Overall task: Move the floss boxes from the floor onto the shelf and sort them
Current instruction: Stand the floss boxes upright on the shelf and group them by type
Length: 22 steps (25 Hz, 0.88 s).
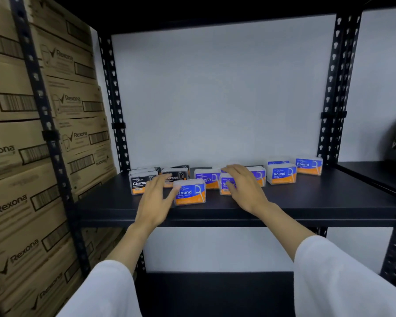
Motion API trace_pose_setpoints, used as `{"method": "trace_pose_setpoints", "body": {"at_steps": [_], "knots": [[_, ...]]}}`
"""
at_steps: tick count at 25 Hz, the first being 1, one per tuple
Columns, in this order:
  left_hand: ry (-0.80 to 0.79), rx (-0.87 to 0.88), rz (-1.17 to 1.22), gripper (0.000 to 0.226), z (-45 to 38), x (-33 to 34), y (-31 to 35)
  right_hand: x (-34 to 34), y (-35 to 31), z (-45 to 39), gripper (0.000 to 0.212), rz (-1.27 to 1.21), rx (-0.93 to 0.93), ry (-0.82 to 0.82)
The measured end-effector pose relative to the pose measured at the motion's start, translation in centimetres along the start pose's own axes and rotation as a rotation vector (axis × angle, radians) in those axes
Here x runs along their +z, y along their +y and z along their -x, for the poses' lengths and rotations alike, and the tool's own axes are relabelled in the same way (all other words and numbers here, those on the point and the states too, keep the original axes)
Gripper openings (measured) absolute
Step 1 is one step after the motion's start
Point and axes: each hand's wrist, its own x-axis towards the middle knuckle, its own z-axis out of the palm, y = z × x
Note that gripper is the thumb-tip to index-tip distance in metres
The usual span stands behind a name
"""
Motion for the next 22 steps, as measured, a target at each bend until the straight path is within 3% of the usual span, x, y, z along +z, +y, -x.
{"method": "trace_pose_setpoints", "body": {"at_steps": [3,9,15,22], "knots": [[0.015,-0.061,-0.100,0.046,1.2,-1.7,-3.0,0.5,-2.1,-0.4,0.042,-0.081,-0.035,0.043],[-0.133,-0.014,-0.301,0.041,1.8,-1.3,-5.9,3.0,-6.0,-1.1,0.047,-0.291,-0.001,-0.059],[-0.106,-0.004,-0.317,0.041,1.8,-0.9,-6.5,7.6,-9.2,-0.8,0.060,-0.215,0.086,-0.009],[-0.179,-0.034,-0.331,0.042,1.6,-1.2,-6.2,8.7,-9.8,-0.9,0.054,-0.179,0.155,0.094]]}}
